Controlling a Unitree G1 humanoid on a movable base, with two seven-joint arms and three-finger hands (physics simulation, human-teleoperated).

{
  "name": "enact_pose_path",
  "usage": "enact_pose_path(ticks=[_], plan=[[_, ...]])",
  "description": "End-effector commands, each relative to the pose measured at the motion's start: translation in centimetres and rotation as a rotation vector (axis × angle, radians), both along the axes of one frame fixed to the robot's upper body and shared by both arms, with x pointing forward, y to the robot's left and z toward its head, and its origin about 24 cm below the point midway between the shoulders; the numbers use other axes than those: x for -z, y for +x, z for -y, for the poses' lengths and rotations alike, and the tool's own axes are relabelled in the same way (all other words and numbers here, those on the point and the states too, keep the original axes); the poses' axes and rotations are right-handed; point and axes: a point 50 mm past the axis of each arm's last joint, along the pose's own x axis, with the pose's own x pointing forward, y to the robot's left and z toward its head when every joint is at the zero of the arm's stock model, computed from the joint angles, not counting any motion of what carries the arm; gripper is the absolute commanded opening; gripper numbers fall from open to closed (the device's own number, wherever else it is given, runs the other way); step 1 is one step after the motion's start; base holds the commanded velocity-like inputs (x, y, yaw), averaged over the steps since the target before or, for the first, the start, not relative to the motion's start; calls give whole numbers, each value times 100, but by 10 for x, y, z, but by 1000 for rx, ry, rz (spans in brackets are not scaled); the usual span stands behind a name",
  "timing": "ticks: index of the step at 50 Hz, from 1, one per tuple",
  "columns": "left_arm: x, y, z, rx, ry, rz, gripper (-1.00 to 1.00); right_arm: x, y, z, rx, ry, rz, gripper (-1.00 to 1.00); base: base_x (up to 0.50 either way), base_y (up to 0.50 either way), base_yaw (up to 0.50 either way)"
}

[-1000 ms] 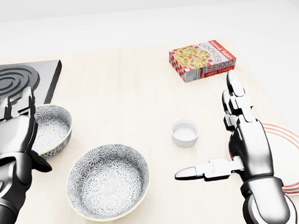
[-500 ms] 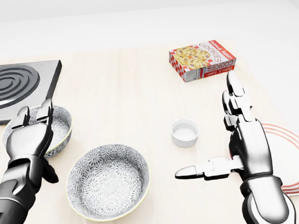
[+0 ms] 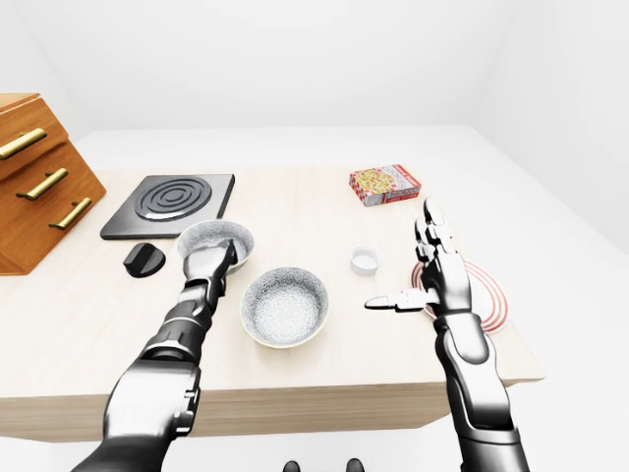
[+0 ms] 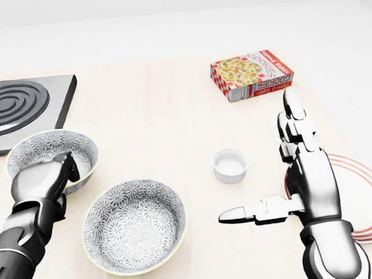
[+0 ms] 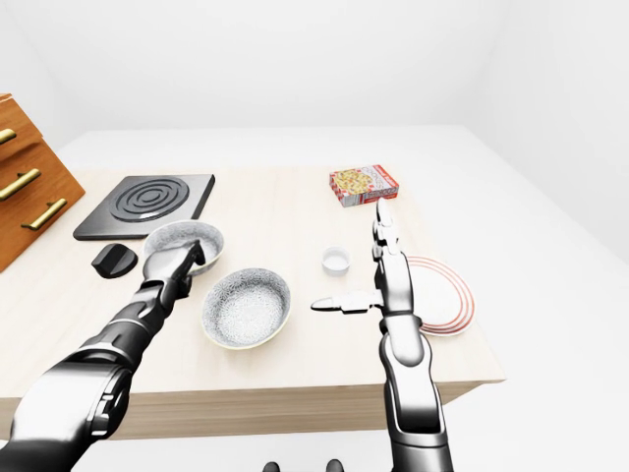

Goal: Pick the akita bowl from table center and place it on the plate.

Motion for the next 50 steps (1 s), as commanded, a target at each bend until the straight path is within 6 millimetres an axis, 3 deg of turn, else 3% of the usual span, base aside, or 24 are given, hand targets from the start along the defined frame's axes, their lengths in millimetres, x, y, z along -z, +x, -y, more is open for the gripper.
enact_pose_path(ticks=[1, 17, 18, 19, 25, 38, 50], plan=[[3, -2, -1, -1, 10, -11, -100, -3, 2, -2, -6, -1, 12, 100, 0, 0, 0], [-2, -2, -3, 0, 25, 79, -100, -5, -5, 1, -8, -8, 24, 100, 0, 0, 0], [-5, -1, -4, 4, 36, 82, -100, -5, -4, 1, -7, -9, 23, 100, 0, 0, 0], [-28, 10, -15, -11, 40, 99, -100, -6, -5, 1, -8, -9, 25, 100, 0, 0, 0], [-48, 19, -15, -2, 37, 148, -100, -4, -6, 2, -7, -10, 19, 100, 0, 0, 0], [-78, 28, -7, 49, 40, 233, -100, -7, -5, 1, -7, -12, 32, 100, 0, 0, 0], [-104, 22, 6, 126, 11, 310, -100, -15, -2, -2, -21, -30, 63, 100, 0, 0, 0]])
